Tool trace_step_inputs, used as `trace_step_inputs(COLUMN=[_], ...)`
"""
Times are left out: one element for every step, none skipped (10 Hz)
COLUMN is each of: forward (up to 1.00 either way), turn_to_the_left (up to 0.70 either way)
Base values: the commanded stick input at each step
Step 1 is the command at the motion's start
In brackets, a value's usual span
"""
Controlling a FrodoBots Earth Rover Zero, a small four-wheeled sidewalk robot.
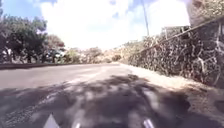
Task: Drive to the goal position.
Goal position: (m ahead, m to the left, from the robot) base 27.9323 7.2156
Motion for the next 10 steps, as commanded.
trace_step_inputs(forward=[0.70,0.70,0.70,0.70,0.70,0.70,0.70,0.70,0.70,0.70], turn_to_the_left=[0.00,0.00,0.00,0.00,0.00,0.00,0.00,0.00,0.00,0.00])
